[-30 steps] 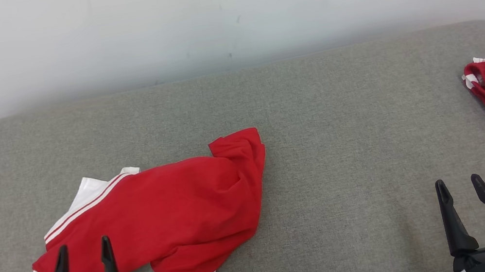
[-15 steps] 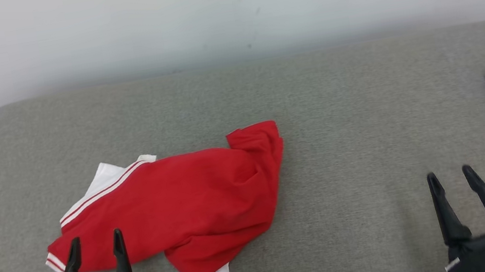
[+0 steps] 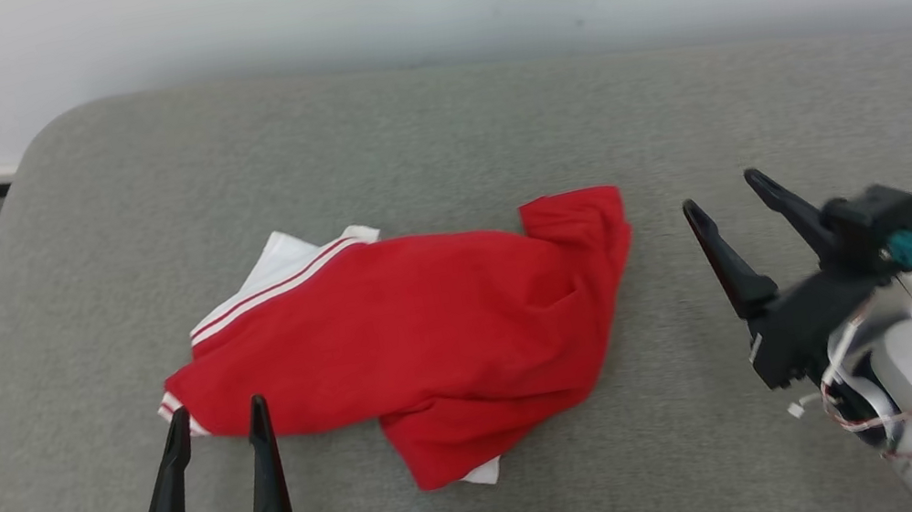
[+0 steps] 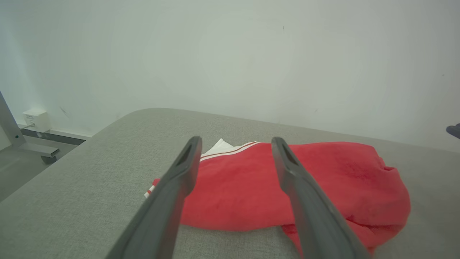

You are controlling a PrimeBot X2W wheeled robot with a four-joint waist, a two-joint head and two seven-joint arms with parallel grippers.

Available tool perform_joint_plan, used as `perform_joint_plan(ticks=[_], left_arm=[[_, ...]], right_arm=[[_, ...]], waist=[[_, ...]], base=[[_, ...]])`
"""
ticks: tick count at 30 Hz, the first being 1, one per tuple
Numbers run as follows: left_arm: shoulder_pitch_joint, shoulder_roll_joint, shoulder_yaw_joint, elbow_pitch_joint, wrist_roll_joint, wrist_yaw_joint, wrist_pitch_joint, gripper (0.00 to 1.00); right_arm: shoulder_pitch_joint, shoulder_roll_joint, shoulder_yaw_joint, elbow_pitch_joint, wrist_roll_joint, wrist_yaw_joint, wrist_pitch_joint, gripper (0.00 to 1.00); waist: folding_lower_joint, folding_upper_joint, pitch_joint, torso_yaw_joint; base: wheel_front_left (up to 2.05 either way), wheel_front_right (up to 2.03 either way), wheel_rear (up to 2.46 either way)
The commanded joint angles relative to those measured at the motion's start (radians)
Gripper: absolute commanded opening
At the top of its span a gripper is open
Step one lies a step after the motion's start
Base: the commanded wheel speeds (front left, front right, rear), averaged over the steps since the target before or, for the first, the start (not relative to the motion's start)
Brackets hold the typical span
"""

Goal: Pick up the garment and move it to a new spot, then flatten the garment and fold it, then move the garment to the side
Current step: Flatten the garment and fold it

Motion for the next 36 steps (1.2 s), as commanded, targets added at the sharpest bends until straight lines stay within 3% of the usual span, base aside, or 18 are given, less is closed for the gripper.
perform_joint_plan(ticks=[1, 6, 16, 17, 18, 19, 30, 36], left_arm=[[-0.018, -0.005, -0.003, 0.004, 0.005, -0.001, 0.0, 1.0], [-0.042, -0.009, -0.024, 0.018, -0.011, -0.007, 0.0, 1.0], [-0.065, -0.01, -0.076, 0.021, -0.062, 0.023, 0.0, 1.0], [-0.066, -0.011, -0.079, 0.02, -0.066, 0.025, 0.0, 1.0], [-0.066, -0.011, -0.08, 0.02, -0.068, 0.028, 0.0, 1.0], [-0.066, -0.01, -0.08, 0.019, -0.07, 0.031, 0.0, 1.0], [-0.035, -0.01, -0.049, 0.02, -0.056, 0.032, 0.0, 1.0], [-0.014, -0.01, -0.028, 0.02, -0.044, 0.03, 0.0, 1.0]], right_arm=[[-0.036, -0.005, 0.023, 0.033, 0.009, -0.003, 0.005, 1.0], [-0.153, -0.006, 0.121, 0.173, 0.034, -0.003, 0.011, 1.0], [-0.292, 0.018, 0.262, 0.449, 0.101, -0.003, 0.052, 1.0], [-0.299, 0.023, 0.273, 0.468, 0.112, -0.003, 0.058, 0.49], [-0.307, 0.024, 0.283, 0.48, 0.121, -0.003, 0.057, 0.09], [-0.315, 0.022, 0.291, 0.492, 0.129, -0.003, 0.049, 0.0], [-0.311, -0.027, 0.266, 0.49, 0.228, -0.003, -0.116, 0.0], [-0.178, -0.076, 0.129, 0.269, 0.23, -0.003, -0.128, 0.0]], waist=[[-0.0001, 0.0, 0.044, 0.062], [-0.0001, 0.0, 0.072, 0.121], [-0.0001, 0.0, 0.105, 0.182], [-0.0001, 0.0, 0.106, 0.184], [-0.0001, 0.0, 0.107, 0.184], [-0.0001, 0.0, 0.107, 0.184], [-0.0001, 0.0, 0.067, 0.1], [-0.0001, 0.0, 0.032, 0.016]], base=[[0.0, 0.0, 0.0], [0.0, 0.0, 0.0], [0.0, 0.0, 0.0], [0.0, 0.0, 0.0], [0.0, 0.0, 0.0], [0.0, 0.0, 0.0], [0.0, 0.0, 0.0], [0.0, 0.0, 0.0]])
